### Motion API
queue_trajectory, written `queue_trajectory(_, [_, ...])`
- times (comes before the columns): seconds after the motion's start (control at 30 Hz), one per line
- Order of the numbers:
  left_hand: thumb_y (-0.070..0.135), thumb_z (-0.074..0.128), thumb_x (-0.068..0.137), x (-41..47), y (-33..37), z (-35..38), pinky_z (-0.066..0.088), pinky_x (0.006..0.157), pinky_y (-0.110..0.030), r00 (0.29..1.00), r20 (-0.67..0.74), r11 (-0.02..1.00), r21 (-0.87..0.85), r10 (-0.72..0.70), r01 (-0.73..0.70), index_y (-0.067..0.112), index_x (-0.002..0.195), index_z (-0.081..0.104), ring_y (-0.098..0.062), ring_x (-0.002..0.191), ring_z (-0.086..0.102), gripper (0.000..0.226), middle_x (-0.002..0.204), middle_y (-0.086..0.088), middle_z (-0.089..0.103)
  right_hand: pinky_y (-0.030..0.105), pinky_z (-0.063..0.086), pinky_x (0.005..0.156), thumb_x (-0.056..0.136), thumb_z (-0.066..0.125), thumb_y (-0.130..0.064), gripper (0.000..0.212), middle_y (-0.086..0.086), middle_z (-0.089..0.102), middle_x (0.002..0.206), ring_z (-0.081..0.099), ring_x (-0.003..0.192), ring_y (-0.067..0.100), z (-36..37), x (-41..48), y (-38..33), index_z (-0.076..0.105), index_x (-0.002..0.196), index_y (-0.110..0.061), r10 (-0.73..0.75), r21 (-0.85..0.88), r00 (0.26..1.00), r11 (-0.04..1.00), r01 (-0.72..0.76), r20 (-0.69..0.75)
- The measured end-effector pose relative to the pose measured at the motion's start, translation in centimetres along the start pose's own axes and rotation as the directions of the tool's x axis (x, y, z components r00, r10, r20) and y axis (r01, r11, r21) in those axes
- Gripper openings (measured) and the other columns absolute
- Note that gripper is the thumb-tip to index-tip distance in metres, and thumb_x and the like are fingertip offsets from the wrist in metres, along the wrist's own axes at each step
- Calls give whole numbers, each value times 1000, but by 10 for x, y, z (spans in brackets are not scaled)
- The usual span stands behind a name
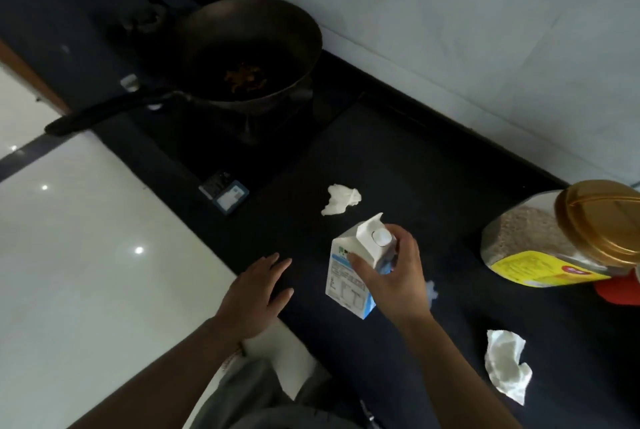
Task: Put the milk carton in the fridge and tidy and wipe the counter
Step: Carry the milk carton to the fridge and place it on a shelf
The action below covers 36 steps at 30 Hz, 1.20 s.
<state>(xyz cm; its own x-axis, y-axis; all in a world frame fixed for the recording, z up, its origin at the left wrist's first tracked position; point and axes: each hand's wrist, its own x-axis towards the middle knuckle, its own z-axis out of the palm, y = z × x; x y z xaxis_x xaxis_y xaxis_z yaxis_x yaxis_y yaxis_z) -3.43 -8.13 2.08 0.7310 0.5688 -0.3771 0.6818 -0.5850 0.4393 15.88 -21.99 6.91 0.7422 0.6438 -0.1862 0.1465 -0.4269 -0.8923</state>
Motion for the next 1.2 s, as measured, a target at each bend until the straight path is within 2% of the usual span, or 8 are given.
queue_trajectory(0.27, [36,50,92,-109,-74,-18,39,93,-22,919,-204,833,-519,-337,190,27,130,48,-12,115,53,39,124,6,59,27,44,87,71,74,-41,68,-13,42,116,47,107,5,96,-60,-48,39,128,-31,-122,-175,958,970,170,258])
queue_trajectory(0.37, [31,55,90,-167,-123,-23,40,75,-6,851,-229,723,-653,-473,225,32,109,59,-8,100,61,20,99,14,65,25,42,88,66,78,-40,66,-13,42,114,47,108,6,157,-93,-70,41,121,-35,-167,-151,903,958,243,395])
queue_trajectory(0.5, [33,54,90,-263,-199,-24,37,69,-1,756,-218,617,-730,-617,293,28,108,62,1,95,59,19,101,12,65,15,40,83,61,81,-38,68,-13,45,112,48,104,4,249,-145,-96,39,115,-41,-220,-140,790,923,358,572])
queue_trajectory(0.67, [37,50,91,-385,-284,-16,35,70,-2,513,-210,420,-843,-832,337,28,110,60,14,89,52,23,103,16,63,15,39,86,66,81,-32,68,-11,45,113,45,103,2,378,-217,-130,43,122,-28,-284,-69,567,851,521,773])
queue_trajectory(0.83, [37,48,93,-489,-315,-9,38,73,-11,157,-129,161,-964,-979,211,41,101,55,7,94,56,12,103,18,64,23,45,85,64,82,-35,68,-11,46,112,48,102,4,478,-287,-173,43,120,-30,-329,92,257,758,645,909])
queue_trajectory(0.97, [37,47,93,-541,-327,-6,42,77,-17,-54,-74,70,-994,-996,80,44,100,55,2,99,59,13,103,17,67,16,45,80,63,82,-34,72,-10,47,113,49,102,3,540,-326,-202,43,123,-26,-344,200,72,690,695,936])
queue_trajectory(1.07, [37,45,93,-561,-341,-5,43,80,-19,-141,-43,39,-999,-989,32,41,103,56,1,99,59,15,103,17,66,12,42,75,63,82,-34,72,-10,47,111,48,103,0,582,-347,-216,43,123,-24,-351,259,-19,651,714,936])
queue_trajectory(1.2, [36,45,93,-572,-387,-10,43,81,-23,-165,29,-27,-1000,-986,-13,40,101,57,-3,100,60,15,103,14,67,23,49,79,62,83,-34,74,-8,47,112,48,99,5,644,-361,-230,43,124,-23,-339,270,-57,623,734,939])
